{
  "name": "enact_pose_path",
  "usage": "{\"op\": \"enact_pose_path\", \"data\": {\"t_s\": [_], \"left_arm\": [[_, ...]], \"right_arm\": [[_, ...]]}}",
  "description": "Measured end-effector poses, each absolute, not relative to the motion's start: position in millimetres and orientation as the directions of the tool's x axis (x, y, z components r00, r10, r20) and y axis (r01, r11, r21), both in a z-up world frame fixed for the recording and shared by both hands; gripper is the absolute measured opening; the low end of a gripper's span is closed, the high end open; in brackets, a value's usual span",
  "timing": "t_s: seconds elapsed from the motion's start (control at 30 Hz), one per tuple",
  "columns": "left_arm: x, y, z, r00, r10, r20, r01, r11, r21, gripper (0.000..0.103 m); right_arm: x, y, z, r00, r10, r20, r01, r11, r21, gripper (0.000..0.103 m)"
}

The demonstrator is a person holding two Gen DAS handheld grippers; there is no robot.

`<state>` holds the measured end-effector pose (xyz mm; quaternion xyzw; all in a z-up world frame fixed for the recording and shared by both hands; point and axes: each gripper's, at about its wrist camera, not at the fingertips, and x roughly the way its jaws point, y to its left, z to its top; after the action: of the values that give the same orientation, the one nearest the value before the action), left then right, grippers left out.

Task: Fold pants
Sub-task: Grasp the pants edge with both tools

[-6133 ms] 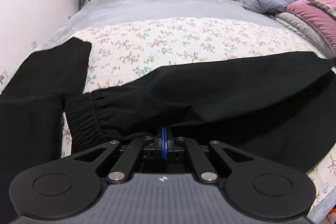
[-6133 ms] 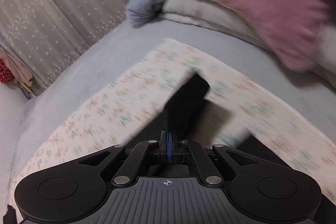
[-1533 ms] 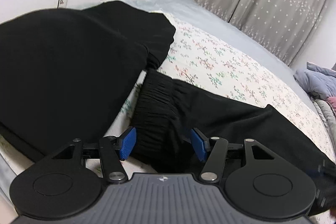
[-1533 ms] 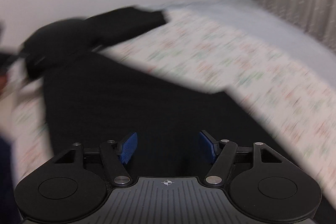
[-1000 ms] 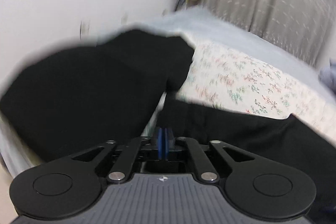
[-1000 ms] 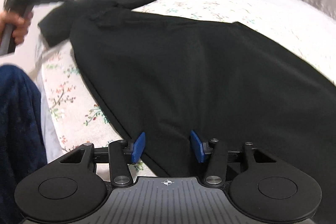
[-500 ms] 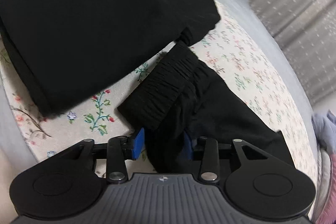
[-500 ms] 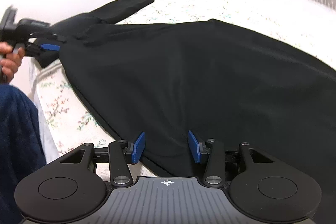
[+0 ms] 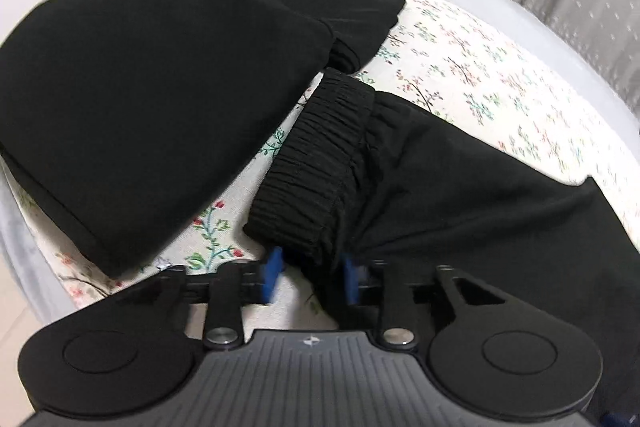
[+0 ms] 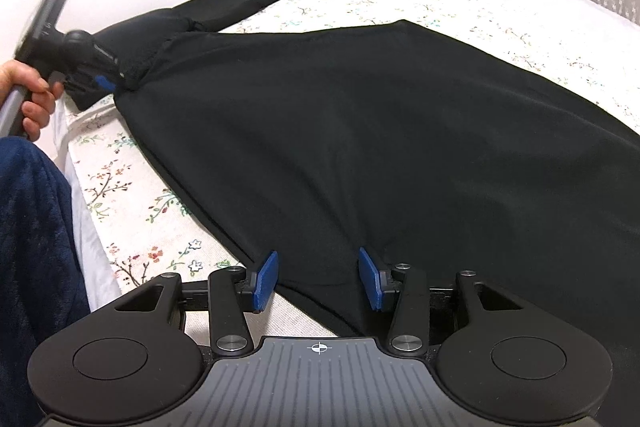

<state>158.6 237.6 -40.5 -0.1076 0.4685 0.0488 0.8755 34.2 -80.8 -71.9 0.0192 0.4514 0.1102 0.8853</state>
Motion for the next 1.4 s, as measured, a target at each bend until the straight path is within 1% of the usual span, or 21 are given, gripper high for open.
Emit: {"op": "enact_pose_path", "data": {"t_s": [0.03, 0.07, 0.13, 0.2, 0.23, 0.3, 0.37, 0.47, 0.53, 0.57, 0.63, 0.67, 0.7, 0.8, 0.9, 0.93, 1.0, 1.1, 1.17, 1.3, 1.4], "left_arm": [[154.7, 237.6, -37.1, 0.553, -0.001, -0.833, -0.179, 0.977, -0.12, 0.075], [152.2, 240.6, -33.8, 0.561, 0.01, -0.828, -0.174, 0.979, -0.106, 0.078], [142.8, 245.6, -21.3, 0.587, 0.023, -0.809, -0.178, 0.979, -0.102, 0.081], [136.8, 242.8, -7.0, 0.621, 0.051, -0.782, -0.192, 0.977, -0.089, 0.082], [136.5, 236.8, 0.8, 0.645, 0.062, -0.762, -0.176, 0.982, -0.069, 0.082], [131.1, 213.1, 17.4, 0.689, 0.066, -0.722, -0.094, 0.996, 0.002, 0.082], [131.6, 182.7, 28.5, 0.71, 0.032, -0.704, -0.003, 0.999, 0.043, 0.082], [142.6, 136.4, 37.4, 0.7, -0.084, -0.709, 0.123, 0.992, 0.004, 0.085], [152.1, 106.3, 39.1, 0.686, -0.129, -0.716, 0.174, 0.985, -0.01, 0.085], [155.9, 88.0, 38.3, 0.684, -0.14, -0.716, 0.204, 0.979, 0.004, 0.087], [167.3, 55.1, 32.8, 0.675, -0.153, -0.722, 0.256, 0.966, 0.035, 0.089], [174.6, 40.0, 28.5, 0.663, -0.166, -0.73, 0.278, 0.96, 0.034, 0.089], [181.2, 27.4, 24.7, 0.649, -0.185, -0.738, 0.297, 0.955, 0.022, 0.089], [197.3, -2.0, 15.8, 0.628, -0.219, -0.747, 0.324, 0.946, -0.006, 0.089], [218.8, -31.6, 1.6, 0.613, -0.219, -0.759, 0.365, 0.931, 0.026, 0.089], [230.0, -39.6, -5.3, 0.608, -0.216, -0.764, 0.376, 0.926, 0.038, 0.089], [247.2, -58.7, -14.7, 0.604, -0.215, -0.768, 0.389, 0.92, 0.048, 0.089], [266.6, -76.7, -26.3, 0.603, -0.239, -0.761, 0.408, 0.912, 0.036, 0.094], [275.4, -91.5, -33.6, 0.603, -0.235, -0.762, 0.412, 0.91, 0.045, 0.1], [291.3, -107.3, -55.9, 0.584, -0.213, -0.783, 0.43, 0.9, 0.076, 0.101], [291.3, -110.2, -63.7, 0.601, -0.221, -0.768, 0.435, 0.897, 0.082, 0.101]], "right_arm": [[33.3, -81.6, -69.9, 0.564, 0.212, -0.798, -0.176, 0.975, 0.135, 0.043], [31.9, -84.3, -66.5, 0.56, 0.218, -0.8, -0.171, 0.974, 0.146, 0.042], [26.7, -96.6, -54.8, 0.574, 0.236, -0.784, -0.149, 0.972, 0.184, 0.042], [19.9, -117.8, -37.5, 0.621, 0.219, -0.752, -0.102, 0.974, 0.2, 0.045], [17.6, -129.2, -30.5, 0.638, 0.201, -0.744, -0.075, 0.977, 0.2, 0.046], [15.0, -156.1, -21.7, 0.652, 0.138, -0.746, -0.004, 0.984, 0.178, 0.046], [16.3, -185.2, -22.7, 0.624, 0.07, -0.778, 0.071, 0.987, 0.146, 0.046], [18.1, -235.0, -37.4, 0.544, -0.011, -0.839, 0.154, 0.984, 0.087, 0.046], [12.5, -272.7, -50.2, 0.486, -0.077, -0.871, 0.231, 0.972, 0.043, 0.046], [4.3, -291.5, -52.4, 0.488, -0.084, -0.869, 0.264, 0.963, 0.055, 0.045], [-16.1, -326.3, -50.3, 0.516, -0.052, -0.855, 0.351, 0.924, 0.155, 0.045], [-25.5, -339.8, -48.6, 0.523, -0.05, -0.851, 0.398, 0.897, 0.192, 0.044], [-35.0, -351.1, -46.6, 0.523, -0.068, -0.849, 0.437, 0.877, 0.199, 0.044], [-56.1, -369.5, -44.7, 0.503, -0.141, -0.853, 0.509, 0.846, 0.16, 0.045], [-69.1, -370.8, -38.5, 0.526, -0.181, -0.831, 0.509, 0.85, 0.137, 0.048], [-71.7, -370.2, -36.1, 0.533, -0.204, -0.822, 0.509, 0.853, 0.119, 0.051], [-74.2, -373.8, -32.5, 0.546, -0.238, -0.803, 0.519, 0.849, 0.102, 0.051], [-87.3, -403.9, -26.9, 0.566, -0.276, -0.777, 0.584, 0.799, 0.142, 0.051], [-90.2, -427.1, -23.6, 0.571, -0.318, -0.757, 0.651, 0.737, 0.182, 0.051], [-87.0, -470.3, -26.6, 0.562, -0.383, -0.733, 0.733, 0.641, 0.227, 0.052], [-69.9, -488.1, -33.8, 0.55, -0.416, -0.724, 0.737, 0.649, 0.187, 0.051]]}}
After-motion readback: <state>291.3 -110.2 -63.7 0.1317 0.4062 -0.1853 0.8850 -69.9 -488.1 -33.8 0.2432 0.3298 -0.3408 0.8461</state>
